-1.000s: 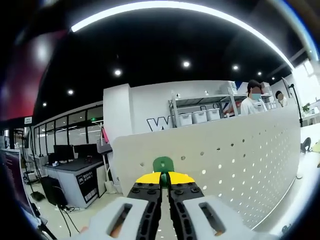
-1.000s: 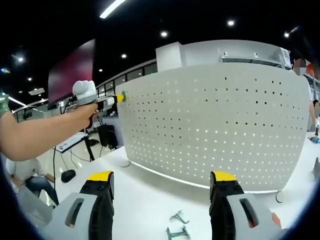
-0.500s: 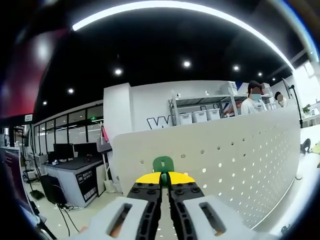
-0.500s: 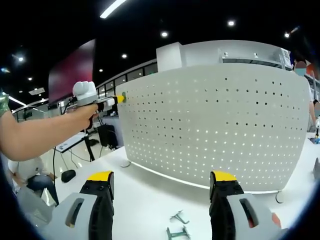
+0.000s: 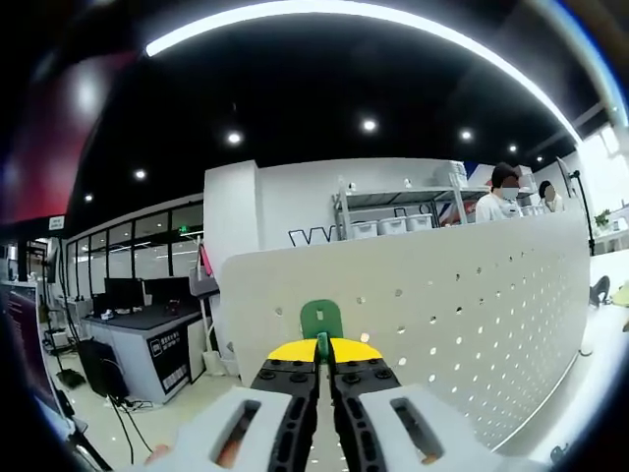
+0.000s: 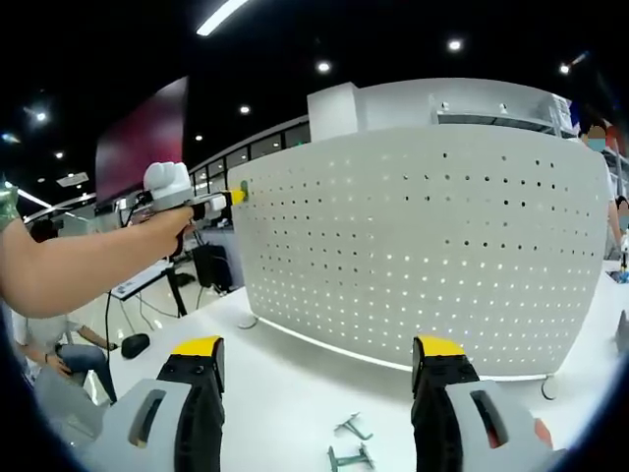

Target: Insert the hook assembly into the mounting plate slot until the hook locks in place.

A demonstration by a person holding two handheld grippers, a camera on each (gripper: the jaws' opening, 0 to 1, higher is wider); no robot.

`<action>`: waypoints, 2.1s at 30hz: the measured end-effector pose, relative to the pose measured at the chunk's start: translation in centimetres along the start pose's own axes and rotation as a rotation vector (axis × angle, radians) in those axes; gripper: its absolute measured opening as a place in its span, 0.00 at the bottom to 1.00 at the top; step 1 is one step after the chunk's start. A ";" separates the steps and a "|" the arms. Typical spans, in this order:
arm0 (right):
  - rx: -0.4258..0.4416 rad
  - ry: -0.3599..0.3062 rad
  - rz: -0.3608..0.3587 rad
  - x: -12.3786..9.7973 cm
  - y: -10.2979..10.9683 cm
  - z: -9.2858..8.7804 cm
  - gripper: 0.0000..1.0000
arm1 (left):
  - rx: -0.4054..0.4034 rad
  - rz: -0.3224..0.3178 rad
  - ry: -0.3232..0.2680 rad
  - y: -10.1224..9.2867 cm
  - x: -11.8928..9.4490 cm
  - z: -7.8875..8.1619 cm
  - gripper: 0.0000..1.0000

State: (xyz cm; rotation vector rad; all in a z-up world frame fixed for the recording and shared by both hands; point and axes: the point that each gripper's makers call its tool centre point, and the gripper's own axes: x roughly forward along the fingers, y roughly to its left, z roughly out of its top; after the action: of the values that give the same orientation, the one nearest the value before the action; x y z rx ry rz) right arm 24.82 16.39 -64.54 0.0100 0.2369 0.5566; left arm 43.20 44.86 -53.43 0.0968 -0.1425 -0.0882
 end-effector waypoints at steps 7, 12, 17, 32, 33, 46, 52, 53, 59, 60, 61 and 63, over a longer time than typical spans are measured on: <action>-0.003 0.002 0.000 0.0 0.0 0.0 0.80 | -0.011 -0.003 0.004 0.0 0.0 -0.2 0.04; -0.003 0.001 0.001 0.0 0.1 0.1 0.80 | -0.021 -0.009 0.004 -0.2 -0.2 -0.2 0.06; -0.003 -0.001 -0.003 -0.2 0.0 0.1 0.80 | -0.024 -0.015 0.003 -0.4 -0.2 -0.2 0.09; -0.004 -0.003 -0.005 -0.4 -0.1 0.2 0.80 | -0.032 -0.030 0.006 -0.8 -0.5 -0.4 0.17; -0.003 -0.003 -0.005 -0.4 -0.1 0.2 0.79 | -0.033 -0.030 0.007 -0.8 -0.5 -0.4 0.17; -0.004 -0.003 -0.002 -0.4 0.1 0.2 0.79 | -0.043 -0.033 0.018 -0.8 -1.2 -1.0 0.19; -0.004 -0.004 -0.001 -0.4 0.2 0.2 0.79 | -0.047 -0.029 0.024 -0.8 -1.8 -1.3 0.19; -0.005 -0.005 -0.001 -0.3 0.3 0.3 0.79 | -0.047 -0.028 0.024 -0.8 -1.9 -1.3 0.20; -0.006 -0.007 0.002 -0.4 0.5 0.3 0.79 | -0.048 -0.032 0.031 -1.0 -2.4 -1.6 0.20; -0.005 -0.007 0.003 -0.4 0.5 0.3 0.79 | -0.050 -0.034 0.032 -1.0 -2.6 -1.6 0.20; -0.006 -0.007 0.003 -0.4 0.5 0.3 0.79 | -0.050 -0.035 0.033 -1.1 -2.6 -1.6 0.20; -0.006 -0.008 0.003 -0.4 0.5 0.4 0.79 | -0.048 -0.038 0.033 -1.2 -2.8 -1.6 0.20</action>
State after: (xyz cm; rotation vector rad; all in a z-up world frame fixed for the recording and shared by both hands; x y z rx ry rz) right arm 24.26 16.64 -64.05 0.0065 0.2275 0.5607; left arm 40.57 44.04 -55.53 0.0533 -0.1050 -0.1282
